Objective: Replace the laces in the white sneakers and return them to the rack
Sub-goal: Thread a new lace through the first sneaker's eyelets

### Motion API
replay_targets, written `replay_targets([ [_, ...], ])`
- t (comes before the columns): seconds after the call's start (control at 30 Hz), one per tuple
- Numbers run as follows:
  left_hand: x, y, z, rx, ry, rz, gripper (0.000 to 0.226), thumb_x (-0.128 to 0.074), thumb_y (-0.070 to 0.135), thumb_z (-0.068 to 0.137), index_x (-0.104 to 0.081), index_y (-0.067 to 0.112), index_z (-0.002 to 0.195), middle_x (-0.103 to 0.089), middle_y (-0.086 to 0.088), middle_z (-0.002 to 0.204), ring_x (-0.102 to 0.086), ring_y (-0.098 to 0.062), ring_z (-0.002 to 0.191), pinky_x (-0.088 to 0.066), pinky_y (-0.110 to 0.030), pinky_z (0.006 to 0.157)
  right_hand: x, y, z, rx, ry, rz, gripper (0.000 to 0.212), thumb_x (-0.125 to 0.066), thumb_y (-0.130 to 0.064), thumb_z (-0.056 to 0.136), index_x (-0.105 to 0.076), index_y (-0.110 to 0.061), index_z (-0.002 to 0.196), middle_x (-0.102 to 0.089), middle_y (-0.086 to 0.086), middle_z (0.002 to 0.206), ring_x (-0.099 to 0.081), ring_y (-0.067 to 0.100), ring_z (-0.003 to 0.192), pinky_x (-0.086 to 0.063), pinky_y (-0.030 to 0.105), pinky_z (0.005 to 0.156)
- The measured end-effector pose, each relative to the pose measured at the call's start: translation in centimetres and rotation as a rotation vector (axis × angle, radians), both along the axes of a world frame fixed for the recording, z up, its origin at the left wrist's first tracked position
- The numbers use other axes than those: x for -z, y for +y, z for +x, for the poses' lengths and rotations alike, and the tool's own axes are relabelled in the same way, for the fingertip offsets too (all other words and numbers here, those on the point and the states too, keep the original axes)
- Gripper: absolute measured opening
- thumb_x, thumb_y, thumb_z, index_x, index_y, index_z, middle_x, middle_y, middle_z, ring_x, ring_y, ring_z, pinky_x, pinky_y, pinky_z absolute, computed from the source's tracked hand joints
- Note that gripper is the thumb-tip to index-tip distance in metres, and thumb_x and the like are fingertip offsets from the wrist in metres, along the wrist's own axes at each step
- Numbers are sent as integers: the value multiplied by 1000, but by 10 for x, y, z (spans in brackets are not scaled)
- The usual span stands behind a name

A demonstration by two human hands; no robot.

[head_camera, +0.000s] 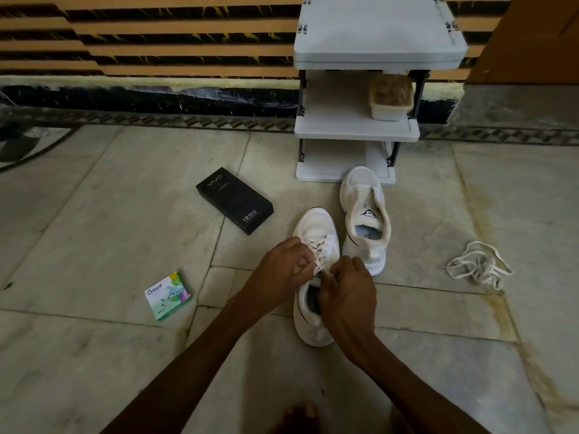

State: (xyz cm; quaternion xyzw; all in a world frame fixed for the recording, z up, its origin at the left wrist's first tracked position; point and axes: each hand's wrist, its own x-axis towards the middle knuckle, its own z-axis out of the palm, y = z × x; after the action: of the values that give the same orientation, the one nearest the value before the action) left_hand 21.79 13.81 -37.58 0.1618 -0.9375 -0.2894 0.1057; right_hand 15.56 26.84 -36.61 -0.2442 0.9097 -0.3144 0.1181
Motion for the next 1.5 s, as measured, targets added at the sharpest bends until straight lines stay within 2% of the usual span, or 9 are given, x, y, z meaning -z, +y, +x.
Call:
replay_targets([
  [0.07,3,1,-1,17,8,78,29,-85,8,67,-65,0,87,-67,-13,85,-66,-19,75,-47,-13,74,1,0,-1,-4,9,16,38,-72,-32,82,-61,-8,109,-62,10,109,-59,22,95,-52,34,87],
  [0.17,4,0,-4,-85,76,304,5,-64,10,88,-61,7,86,-62,0,86,-57,-3,78,-43,-7,69,3,-1,-1,-5,-22,67,45,-69,-34,85,-56,-7,118,-60,11,116,-58,23,102,-51,34,92],
  [0.3,5,5,-6,-148,-2,633,11,-53,12,95,-62,9,91,-64,-2,86,-60,-10,78,-49,-16,70,6,-3,-1,11,-73,40,36,-62,-30,90,-54,-6,116,-61,10,109,-59,21,96,-50,30,87],
  [0.43,1,2,-5,-127,-41,706,13,-51,11,96,-63,8,92,-66,-11,88,-61,-15,78,-50,-19,71,10,-6,-2,30,-89,39,35,-61,-32,90,-54,-8,115,-61,7,105,-58,18,93,-46,25,81],
  [0.67,-5,-4,-8,-82,-88,569,10,-57,17,95,-66,14,92,-66,8,90,-61,-1,85,-46,-10,77,14,-11,3,74,-85,-34,25,-62,-25,89,-55,-7,104,-61,8,96,-59,21,88,-43,25,74],
  [1.0,-14,-10,-6,-194,-90,253,23,-76,26,81,-67,12,97,-68,2,93,-62,-8,84,-49,-20,76,9,-17,-9,7,-112,-56,20,-64,-18,88,-57,-7,104,-63,6,95,-61,17,86,-42,20,73],
  [1.13,-10,-3,-7,-260,-141,220,32,-79,32,78,-65,16,102,-67,4,100,-62,-9,92,-49,-13,77,1,-16,-18,-65,-113,-67,19,-69,-18,84,-62,-7,99,-66,5,93,-58,13,81,-40,18,72],
  [1.27,-5,3,-7,-321,-121,179,22,-70,26,86,-65,11,102,-64,3,96,-58,-7,89,-37,-3,70,-13,-12,-37,-220,-60,68,21,-71,-26,84,-66,-10,96,-67,3,90,-57,11,77,-42,17,70],
  [1.5,-5,9,-6,-368,-76,182,15,-74,22,82,-67,15,92,-66,5,88,-60,-6,79,-42,-6,64,-18,-8,-51,-359,-57,244,19,-71,-19,84,-67,-10,99,-70,6,98,-63,16,85,-44,19,71],
])
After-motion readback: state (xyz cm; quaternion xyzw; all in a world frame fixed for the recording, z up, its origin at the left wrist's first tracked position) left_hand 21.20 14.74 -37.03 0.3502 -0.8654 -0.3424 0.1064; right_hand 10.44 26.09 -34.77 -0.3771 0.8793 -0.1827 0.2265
